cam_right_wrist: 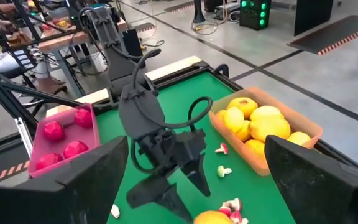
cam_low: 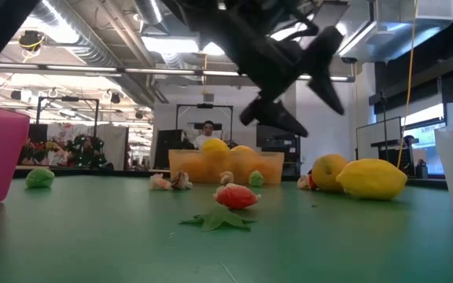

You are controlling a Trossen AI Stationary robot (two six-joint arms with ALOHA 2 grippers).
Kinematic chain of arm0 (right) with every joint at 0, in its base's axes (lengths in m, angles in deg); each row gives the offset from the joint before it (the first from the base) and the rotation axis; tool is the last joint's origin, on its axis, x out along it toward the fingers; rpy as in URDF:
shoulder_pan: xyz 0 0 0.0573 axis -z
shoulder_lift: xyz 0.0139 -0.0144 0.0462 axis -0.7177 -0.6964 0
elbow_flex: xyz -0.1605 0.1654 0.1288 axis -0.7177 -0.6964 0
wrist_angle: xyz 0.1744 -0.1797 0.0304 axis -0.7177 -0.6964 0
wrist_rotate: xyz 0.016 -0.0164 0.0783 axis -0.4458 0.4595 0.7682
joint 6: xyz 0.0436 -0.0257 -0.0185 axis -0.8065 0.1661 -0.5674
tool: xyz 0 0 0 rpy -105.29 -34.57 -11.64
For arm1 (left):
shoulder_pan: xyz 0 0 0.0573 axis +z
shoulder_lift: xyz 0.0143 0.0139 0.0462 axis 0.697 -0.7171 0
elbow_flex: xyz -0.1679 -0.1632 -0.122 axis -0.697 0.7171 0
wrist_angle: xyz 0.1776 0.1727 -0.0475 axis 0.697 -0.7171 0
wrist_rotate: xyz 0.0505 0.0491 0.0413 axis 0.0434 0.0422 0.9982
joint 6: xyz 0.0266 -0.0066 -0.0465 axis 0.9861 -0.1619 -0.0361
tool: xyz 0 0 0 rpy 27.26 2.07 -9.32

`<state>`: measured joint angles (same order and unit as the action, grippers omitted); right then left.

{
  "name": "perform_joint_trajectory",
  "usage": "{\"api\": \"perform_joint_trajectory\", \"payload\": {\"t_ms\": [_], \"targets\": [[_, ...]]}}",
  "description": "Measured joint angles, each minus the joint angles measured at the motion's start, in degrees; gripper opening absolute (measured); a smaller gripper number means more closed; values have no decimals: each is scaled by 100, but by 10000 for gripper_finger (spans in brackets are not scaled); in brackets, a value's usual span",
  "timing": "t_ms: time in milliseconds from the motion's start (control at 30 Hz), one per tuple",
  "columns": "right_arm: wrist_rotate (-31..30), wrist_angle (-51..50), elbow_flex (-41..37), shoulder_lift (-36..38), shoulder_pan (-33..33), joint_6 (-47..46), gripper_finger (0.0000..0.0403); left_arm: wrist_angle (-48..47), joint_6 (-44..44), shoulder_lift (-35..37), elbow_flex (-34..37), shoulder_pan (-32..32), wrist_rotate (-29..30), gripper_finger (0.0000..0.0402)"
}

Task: Sort produce into baskets
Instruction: Put the mango into the orange bin

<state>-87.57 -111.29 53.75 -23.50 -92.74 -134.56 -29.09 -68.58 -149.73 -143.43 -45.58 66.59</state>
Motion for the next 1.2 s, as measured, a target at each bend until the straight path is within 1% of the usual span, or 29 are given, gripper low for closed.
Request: {"api": "perform_joint_trajectory", "payload": {"t_ms": [100,167,267,333,433,500,633,767,867,1000,1067,1200], "targets": [[3,16,-60,-1,0,-111,374,-12,85,-271,-324,-21,25,320],[2,13,-71,5,0,-195,374,-64,92,-429,-443,-24,147,320],[5,26,-71,3,0,-225,374,-336,-30,-539,-460,-21,503,320],[41,28,-71,3,0,-231,374,-697,-69,-543,-460,-6,678,320],[61,26,-71,3,0,-232,374,-745,-8,-624,-469,-4,840,320],[62,20,-71,1,0,-232,374,-619,-14,-675,-468,-17,832,320],[63,13,-73,5,0,-232,374,-327,-242,-758,-462,-89,495,320],[65,9,-73,5,1,-230,374,-119,-249,-740,-465,-150,546,320],[65,10,-75,6,0,-230,374,-165,-336,-740,-464,-135,544,320],[71,11,-75,5,0,-232,374,-72,-380,-848,-466,-134,566,320],[123,14,-75,7,0,-230,374,121,-393,-954,-466,-134,537,320],[209,20,-75,5,0,-232,374,132,-642,-1078,-466,-124,491,320]]}}
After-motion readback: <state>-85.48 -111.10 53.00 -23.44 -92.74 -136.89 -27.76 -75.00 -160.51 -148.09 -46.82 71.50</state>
